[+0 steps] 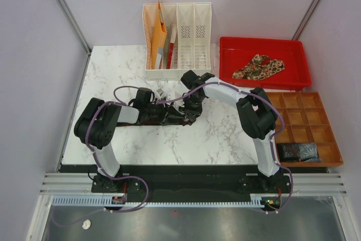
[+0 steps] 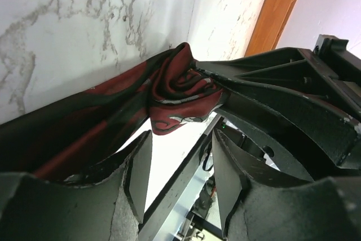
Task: Roll the ties
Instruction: Roll the tie at the center of the board.
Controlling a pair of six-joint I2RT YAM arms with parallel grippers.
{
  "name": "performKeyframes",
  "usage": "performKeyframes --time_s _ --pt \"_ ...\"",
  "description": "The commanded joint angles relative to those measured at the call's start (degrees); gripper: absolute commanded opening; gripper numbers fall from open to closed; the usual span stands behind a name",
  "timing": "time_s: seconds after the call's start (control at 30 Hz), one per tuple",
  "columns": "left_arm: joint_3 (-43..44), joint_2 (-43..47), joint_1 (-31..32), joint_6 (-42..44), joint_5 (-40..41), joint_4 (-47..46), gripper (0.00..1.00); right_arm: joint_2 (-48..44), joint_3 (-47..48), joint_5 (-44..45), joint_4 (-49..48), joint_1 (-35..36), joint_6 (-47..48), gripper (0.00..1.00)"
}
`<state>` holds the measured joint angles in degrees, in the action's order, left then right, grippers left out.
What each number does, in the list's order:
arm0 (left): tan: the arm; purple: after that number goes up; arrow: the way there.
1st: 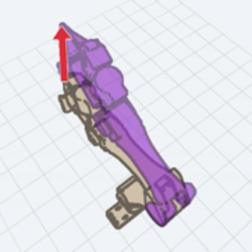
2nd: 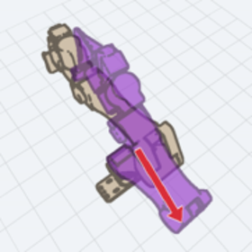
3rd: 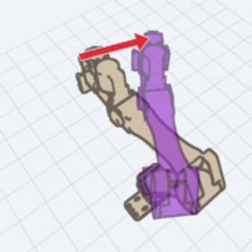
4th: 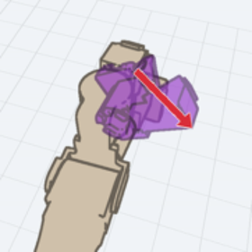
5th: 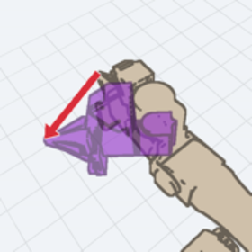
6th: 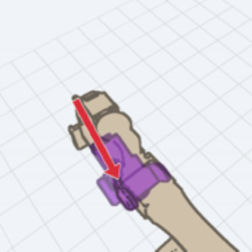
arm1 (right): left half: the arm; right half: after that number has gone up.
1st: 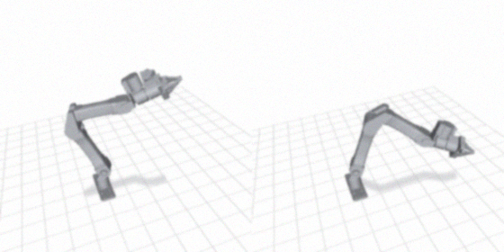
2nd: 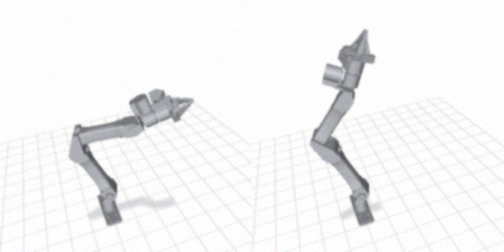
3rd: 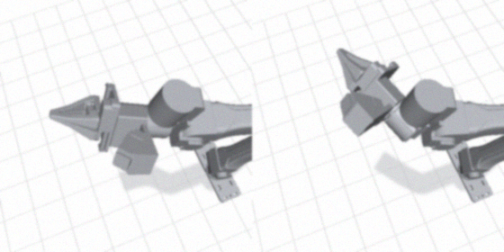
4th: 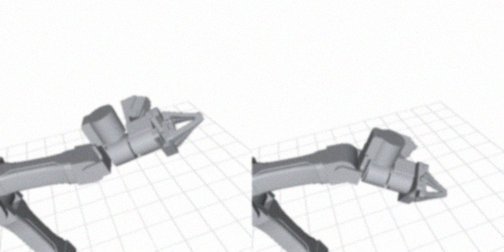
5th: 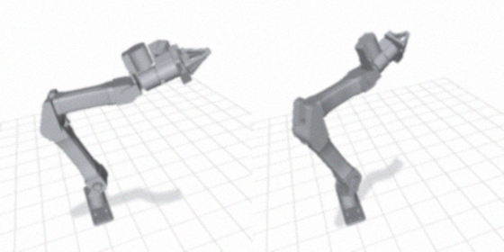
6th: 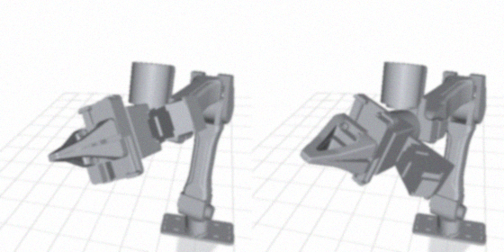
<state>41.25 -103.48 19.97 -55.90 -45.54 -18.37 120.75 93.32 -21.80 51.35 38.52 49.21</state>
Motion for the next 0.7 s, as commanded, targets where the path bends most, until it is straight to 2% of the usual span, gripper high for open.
performKeyframes --time_s 0.0,0.2,0.37,0.5,0.53,0.63,0.67 --pt "2.1 0.0 0.7 -3.7 1.2 -3.2 0.53 1.7 1.2 1.9 0.3 0.1 -6.1 0.0" --pt "4.4 -2.2 2.8 -4.5 2.9 -4.1 0.53 1.0 0.2 1.1 -1.3 0.2 -9.2 0.0" --pt "6.4 -4.4 3.6 -4.8 3.8 -4.0 0.48 0.2 -0.2 0.4 -2.1 0.4 -9.8 0.0" --pt "8.3 -6.1 3.7 -1.9 5.8 2.5 0.3 -0.2 -0.2 -0.7 -2.6 0.4 -9.8 0.0" --pt "8.1 -6.6 3.5 -1.5 6.2 3.1 0.21 -0.7 -0.4 -1.0 -2.6 0.4 -9.6 0.0" --pt "7.7 -7.3 3.2 1.0 7.3 6.5 0.03 -2.6 -2.5 -4.2 -4.1 -0.1 -9.3 0.21" --pt "7.5 -7.6 3.1 2.1 7.2 7.5 0.02 -3.4 -3.5 -5.5 -5.2 -1.4 -9.7 0.36"
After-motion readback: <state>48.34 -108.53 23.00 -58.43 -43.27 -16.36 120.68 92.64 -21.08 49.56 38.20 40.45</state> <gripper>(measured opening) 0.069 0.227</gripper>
